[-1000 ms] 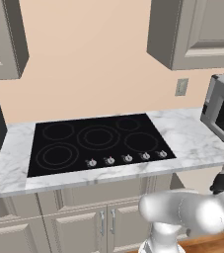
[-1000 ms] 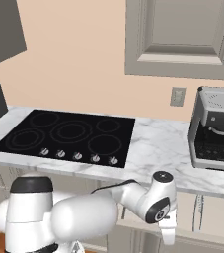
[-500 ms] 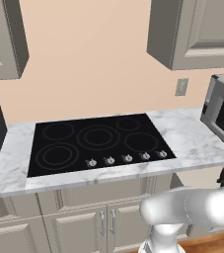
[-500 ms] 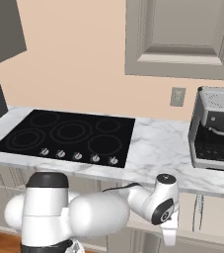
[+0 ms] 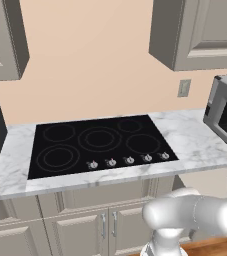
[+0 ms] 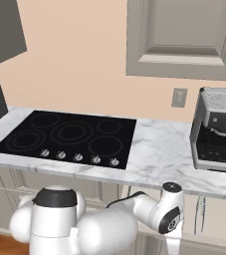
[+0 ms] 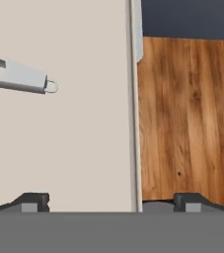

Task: Take the tongs from the drawer on the right and place them on the dining counter next to the tray containing the hot dog.

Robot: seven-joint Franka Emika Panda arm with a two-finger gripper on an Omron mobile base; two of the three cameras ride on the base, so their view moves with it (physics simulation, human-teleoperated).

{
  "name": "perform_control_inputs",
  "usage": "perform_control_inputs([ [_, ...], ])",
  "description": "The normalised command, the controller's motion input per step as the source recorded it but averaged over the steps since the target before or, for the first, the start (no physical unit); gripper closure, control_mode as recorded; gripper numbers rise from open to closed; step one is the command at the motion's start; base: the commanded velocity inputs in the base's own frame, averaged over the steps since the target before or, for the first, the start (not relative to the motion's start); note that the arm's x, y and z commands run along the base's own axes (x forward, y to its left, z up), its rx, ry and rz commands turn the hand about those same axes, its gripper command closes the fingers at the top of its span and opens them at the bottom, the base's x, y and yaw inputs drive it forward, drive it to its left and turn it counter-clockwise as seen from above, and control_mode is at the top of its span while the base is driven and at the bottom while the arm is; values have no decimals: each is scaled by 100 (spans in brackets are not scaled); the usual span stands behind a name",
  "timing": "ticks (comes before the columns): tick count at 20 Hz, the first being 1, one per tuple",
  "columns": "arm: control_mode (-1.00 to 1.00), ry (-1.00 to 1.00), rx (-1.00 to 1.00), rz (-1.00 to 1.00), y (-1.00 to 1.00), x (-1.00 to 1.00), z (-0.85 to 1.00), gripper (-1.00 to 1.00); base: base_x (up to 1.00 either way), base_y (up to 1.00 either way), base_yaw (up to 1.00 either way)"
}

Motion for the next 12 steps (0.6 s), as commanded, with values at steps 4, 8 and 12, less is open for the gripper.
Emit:
perform_control_inputs([
  [4, -100, 10, 0, -5, -7, -78, -2, -100, 0, 0, 0],
  [8, -100, 16, 0, -5, -2, -73, -4, -100, 0, 0, 0],
  [12, -100, 14, 0, -1, -3, -59, -8, -100, 0, 0, 0],
])
